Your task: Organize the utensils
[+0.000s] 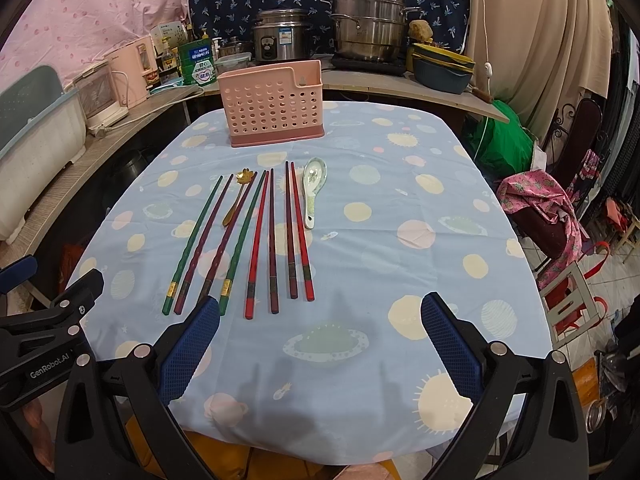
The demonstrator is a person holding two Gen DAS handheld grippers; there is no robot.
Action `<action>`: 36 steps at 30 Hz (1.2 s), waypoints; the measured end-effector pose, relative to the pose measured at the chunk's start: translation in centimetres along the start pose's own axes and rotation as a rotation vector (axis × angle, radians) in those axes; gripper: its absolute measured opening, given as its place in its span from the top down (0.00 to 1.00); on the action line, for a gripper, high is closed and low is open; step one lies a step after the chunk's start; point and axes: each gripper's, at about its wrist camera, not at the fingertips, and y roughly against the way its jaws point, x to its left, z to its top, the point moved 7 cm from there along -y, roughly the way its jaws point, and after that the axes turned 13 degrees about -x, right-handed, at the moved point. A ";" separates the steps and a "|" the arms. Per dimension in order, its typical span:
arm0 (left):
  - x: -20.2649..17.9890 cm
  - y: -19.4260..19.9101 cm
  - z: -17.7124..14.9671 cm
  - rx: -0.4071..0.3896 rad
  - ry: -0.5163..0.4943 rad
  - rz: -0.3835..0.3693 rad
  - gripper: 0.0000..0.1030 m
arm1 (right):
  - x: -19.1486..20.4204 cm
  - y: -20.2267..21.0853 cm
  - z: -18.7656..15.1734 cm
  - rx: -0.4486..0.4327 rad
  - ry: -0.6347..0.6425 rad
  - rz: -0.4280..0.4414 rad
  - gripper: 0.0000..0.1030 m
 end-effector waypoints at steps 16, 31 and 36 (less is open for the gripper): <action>1.3 -2.0 -2.0 0.070 0.054 -0.039 0.07 | -0.4 -1.0 -0.6 0.017 -0.015 0.001 0.06; 0.3 -10.1 -4.2 0.200 0.120 -0.110 0.10 | -2.2 -6.3 -1.6 0.085 -0.072 -0.003 0.07; -0.1 -11.4 -5.3 0.243 0.121 -0.113 0.18 | -2.3 -7.6 -1.2 0.095 -0.073 -0.009 0.06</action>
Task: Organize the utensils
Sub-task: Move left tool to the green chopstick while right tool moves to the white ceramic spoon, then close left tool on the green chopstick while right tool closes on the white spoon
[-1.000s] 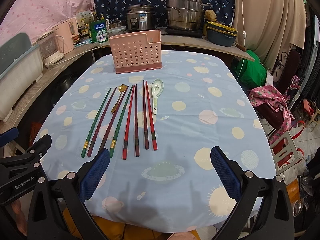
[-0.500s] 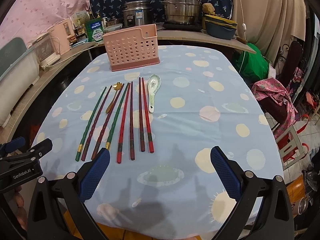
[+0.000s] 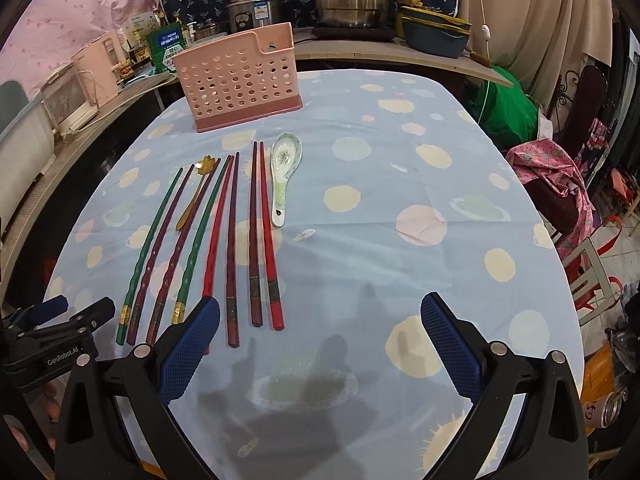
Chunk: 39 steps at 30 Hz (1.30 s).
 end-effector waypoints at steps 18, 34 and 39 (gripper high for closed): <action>0.4 -1.7 -1.2 0.046 -0.007 0.019 0.38 | 0.9 -2.5 1.6 -0.005 0.018 0.016 0.07; 0.3 -2.9 0.6 0.029 -0.023 0.018 0.69 | 2.3 -10.4 4.6 0.035 -0.014 0.091 0.48; 0.2 -3.2 1.0 0.026 -0.028 0.024 0.69 | 2.2 -12.2 4.3 0.076 -0.022 0.108 0.69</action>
